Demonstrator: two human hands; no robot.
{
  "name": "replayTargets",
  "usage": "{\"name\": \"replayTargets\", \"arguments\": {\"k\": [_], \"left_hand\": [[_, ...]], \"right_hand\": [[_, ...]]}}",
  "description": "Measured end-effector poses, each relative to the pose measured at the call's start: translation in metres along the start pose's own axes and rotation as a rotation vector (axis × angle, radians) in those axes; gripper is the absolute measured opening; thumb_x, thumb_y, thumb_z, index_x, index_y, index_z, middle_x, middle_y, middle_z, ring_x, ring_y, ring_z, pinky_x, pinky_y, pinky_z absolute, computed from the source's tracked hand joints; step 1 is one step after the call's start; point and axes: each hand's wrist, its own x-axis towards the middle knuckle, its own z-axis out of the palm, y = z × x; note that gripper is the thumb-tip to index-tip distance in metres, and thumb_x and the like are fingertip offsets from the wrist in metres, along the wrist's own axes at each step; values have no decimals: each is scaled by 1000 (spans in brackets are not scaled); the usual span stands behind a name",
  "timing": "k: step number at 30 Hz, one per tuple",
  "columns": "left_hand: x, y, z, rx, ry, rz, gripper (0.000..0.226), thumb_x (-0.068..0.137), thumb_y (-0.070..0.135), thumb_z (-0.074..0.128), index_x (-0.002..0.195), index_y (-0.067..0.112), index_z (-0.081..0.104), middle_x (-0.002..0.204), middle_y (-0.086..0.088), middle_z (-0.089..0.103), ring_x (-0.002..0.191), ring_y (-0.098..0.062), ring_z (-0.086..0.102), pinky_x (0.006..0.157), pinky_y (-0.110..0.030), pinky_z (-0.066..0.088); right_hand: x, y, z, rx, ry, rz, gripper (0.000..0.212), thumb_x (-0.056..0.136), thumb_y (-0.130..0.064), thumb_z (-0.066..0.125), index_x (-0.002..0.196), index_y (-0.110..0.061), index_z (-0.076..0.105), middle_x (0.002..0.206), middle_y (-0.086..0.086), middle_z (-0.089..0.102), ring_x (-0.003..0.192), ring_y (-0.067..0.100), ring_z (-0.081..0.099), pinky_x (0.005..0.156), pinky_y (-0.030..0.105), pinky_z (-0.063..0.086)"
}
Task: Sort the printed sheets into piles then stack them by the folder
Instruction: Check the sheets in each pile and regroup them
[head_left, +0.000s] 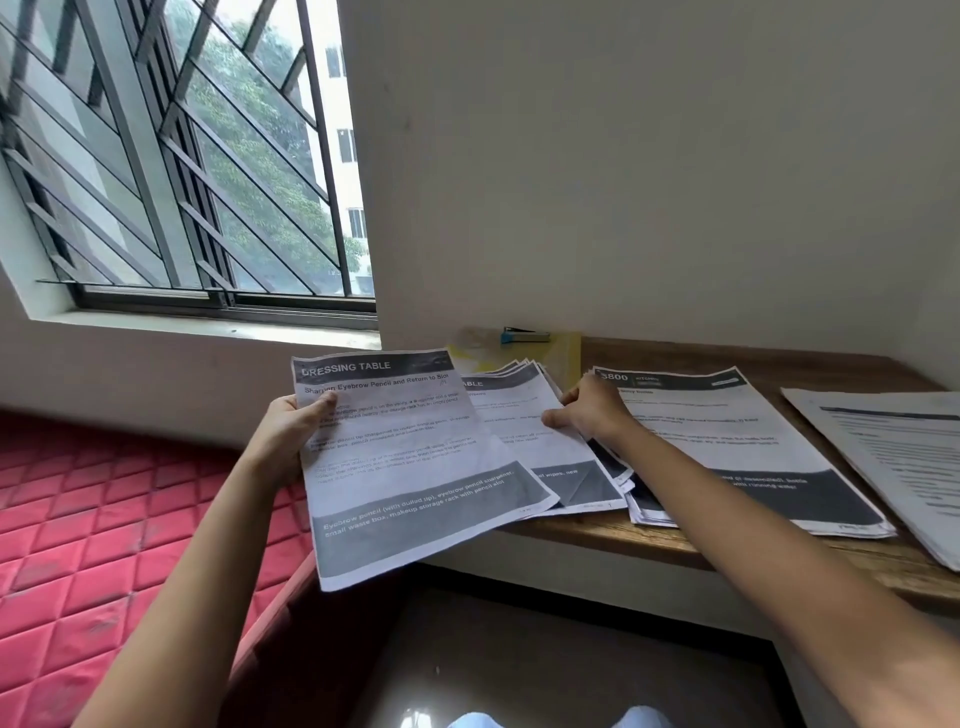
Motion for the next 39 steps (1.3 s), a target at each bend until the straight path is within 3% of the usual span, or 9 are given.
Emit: {"name": "replayTargets", "arguments": {"k": [5, 7, 14, 17, 22, 26, 33, 37, 39], "left_hand": [[-3, 3, 3, -25, 15, -9, 12, 96, 7, 52, 92, 0, 61, 66, -4, 72, 56, -16, 70, 49, -28, 57], [-4, 3, 2, -35, 9, -23, 13, 96, 8, 53, 95, -2, 61, 69, -6, 73, 59, -17, 71, 52, -31, 58], [-5, 0, 7, -47, 5, -46, 12, 96, 8, 53, 96, -1, 61, 70, -6, 73, 59, -17, 70, 52, -30, 58], [-5, -1, 8, -62, -10, -59, 12, 96, 7, 53, 97, -2, 61, 74, -8, 74, 62, -19, 71, 57, -33, 60], [-6, -3, 11, -85, -19, -77, 12, 96, 6, 53, 97, -2, 62, 79, -11, 74, 67, -23, 72, 63, -37, 61], [-6, -5, 17, -87, -8, -95, 14, 97, 5, 51, 93, -2, 62, 74, -10, 74, 64, -21, 72, 58, -33, 60], [-4, -7, 29, -54, 1, -92, 14, 97, 6, 51, 89, 0, 61, 65, -5, 72, 55, -16, 69, 48, -26, 55], [-3, -6, 32, -23, -1, -96, 18, 98, 12, 51, 88, 1, 61, 72, -8, 71, 53, -15, 68, 47, -25, 55], [-2, -5, 34, 17, 30, -98, 28, 100, 27, 50, 89, 3, 62, 83, -11, 69, 57, -15, 70, 49, -25, 55]], "right_hand": [[-1, -2, -1, 30, 80, -2, 25, 79, -22, 75, 74, 0, 65, 81, 11, 65, 80, 22, 63, 66, 31, 48], [1, -1, -2, 55, 147, 6, 27, 79, -20, 74, 78, 6, 68, 84, 17, 68, 77, 25, 62, 64, 29, 43], [3, -1, -7, 204, 276, -80, 15, 82, -20, 73, 87, -6, 75, 86, 3, 71, 78, 17, 63, 69, 27, 48], [7, -3, -19, 273, 322, -122, 17, 85, -21, 70, 91, -5, 73, 92, 9, 72, 79, 19, 63, 74, 34, 53], [8, -19, -51, 172, 498, -241, 21, 87, -21, 66, 85, -1, 71, 80, 9, 68, 72, 15, 57, 62, 20, 33], [11, -33, -88, 166, 633, -346, 19, 88, -21, 64, 79, -4, 67, 79, 14, 69, 69, 16, 56, 63, 19, 33], [18, -37, -143, 295, 881, -414, 25, 90, -22, 56, 88, 1, 67, 85, 14, 69, 72, 16, 58, 69, 17, 38], [19, -33, -143, 361, 832, -276, 24, 90, -22, 58, 91, -1, 70, 89, 13, 70, 74, 13, 57, 56, 3, 34], [22, -29, -130, 358, 734, -194, 23, 89, -24, 60, 93, -5, 71, 89, 10, 70, 79, 16, 59, 62, 12, 39]]}}
